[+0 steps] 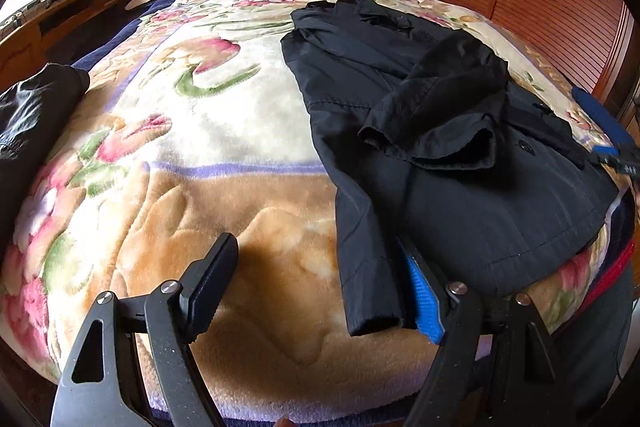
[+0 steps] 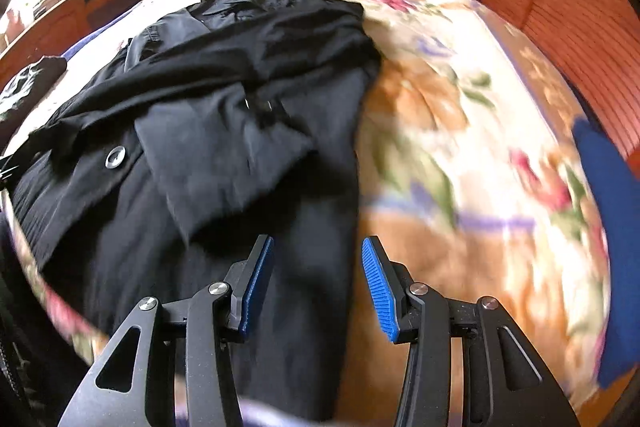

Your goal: Fold large clothes

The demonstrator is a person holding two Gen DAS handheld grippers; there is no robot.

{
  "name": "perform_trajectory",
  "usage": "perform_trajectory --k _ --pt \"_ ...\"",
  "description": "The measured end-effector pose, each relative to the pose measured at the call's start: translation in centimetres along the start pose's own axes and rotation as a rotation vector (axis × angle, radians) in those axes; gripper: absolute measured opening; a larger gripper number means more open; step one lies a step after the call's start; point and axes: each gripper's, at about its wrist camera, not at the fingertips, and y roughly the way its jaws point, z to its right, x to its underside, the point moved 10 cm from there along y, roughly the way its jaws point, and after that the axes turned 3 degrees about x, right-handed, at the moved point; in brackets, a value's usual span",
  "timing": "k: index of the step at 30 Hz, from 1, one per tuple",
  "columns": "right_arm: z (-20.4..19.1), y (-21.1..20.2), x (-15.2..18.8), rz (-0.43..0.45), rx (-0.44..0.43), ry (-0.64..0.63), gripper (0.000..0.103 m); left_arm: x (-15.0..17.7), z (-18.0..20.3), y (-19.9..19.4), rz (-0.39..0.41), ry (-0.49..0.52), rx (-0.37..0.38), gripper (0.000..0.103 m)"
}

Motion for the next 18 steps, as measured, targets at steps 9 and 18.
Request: perform_trajectory --k 9,18 --pt "-1.1 -1.5 3.3 -0.032 -0.011 -0.007 0.048 0.6 0.2 -0.6 -0.023 0.011 -0.010 0.079" --pt "-1.5 -2.2 4.1 -0.027 0.000 -0.029 0.048 1.6 0.7 -2.4 -0.011 0.024 0.028 0.056"
